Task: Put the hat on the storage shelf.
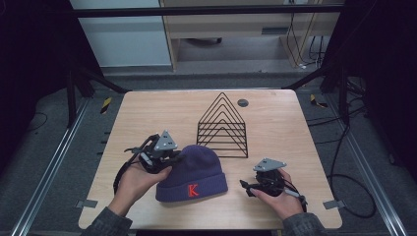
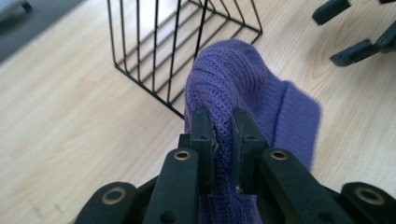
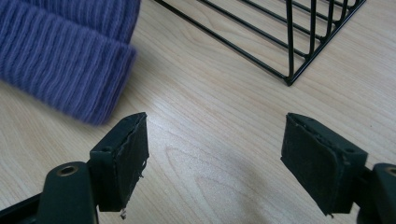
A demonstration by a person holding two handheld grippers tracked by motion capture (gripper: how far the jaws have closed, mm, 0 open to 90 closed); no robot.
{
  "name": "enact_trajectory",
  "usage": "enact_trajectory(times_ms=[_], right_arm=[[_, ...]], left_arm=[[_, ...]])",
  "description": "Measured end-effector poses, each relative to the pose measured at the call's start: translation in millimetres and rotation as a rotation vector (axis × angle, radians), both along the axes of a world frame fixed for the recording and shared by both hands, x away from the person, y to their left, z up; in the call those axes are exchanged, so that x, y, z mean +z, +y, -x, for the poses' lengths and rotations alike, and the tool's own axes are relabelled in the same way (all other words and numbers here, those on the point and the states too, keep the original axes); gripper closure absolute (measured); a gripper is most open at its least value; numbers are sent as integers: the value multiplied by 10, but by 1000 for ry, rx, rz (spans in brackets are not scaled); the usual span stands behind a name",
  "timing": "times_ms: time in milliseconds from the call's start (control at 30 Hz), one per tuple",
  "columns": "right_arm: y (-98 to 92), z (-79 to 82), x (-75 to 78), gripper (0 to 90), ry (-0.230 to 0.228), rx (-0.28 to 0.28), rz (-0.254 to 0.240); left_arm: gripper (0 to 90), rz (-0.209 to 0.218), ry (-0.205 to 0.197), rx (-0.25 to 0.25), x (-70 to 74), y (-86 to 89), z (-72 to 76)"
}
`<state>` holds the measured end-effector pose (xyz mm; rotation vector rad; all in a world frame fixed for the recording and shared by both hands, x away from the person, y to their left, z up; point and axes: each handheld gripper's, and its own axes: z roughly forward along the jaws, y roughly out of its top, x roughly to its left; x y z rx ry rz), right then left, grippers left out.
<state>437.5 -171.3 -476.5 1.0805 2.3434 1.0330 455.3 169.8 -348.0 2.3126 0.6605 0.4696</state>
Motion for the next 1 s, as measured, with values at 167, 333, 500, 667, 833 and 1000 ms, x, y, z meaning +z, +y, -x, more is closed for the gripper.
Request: enact_trajectory(times_ms=[167, 333, 500, 667, 833, 1000], right_arm=[[40, 23, 51, 220, -14, 16, -8], [151, 36, 167, 215, -32, 40, -7], [324, 11, 284, 215, -47, 77, -12], [513, -41, 369, 213, -59, 113, -9], [791, -171, 538, 270, -80, 163, -19], [1009, -281, 731, 316, -101, 210, -21]], left_arm=[[810, 0, -46, -6, 204, 67, 53], [810, -7, -99, -7, 483, 175, 67], [810, -5, -134, 7, 684, 306, -2], [810, 8, -149, 11, 830, 398, -68], [810, 34, -171, 6, 1005, 467, -109], [810, 37, -196, -6, 1121, 479, -72]])
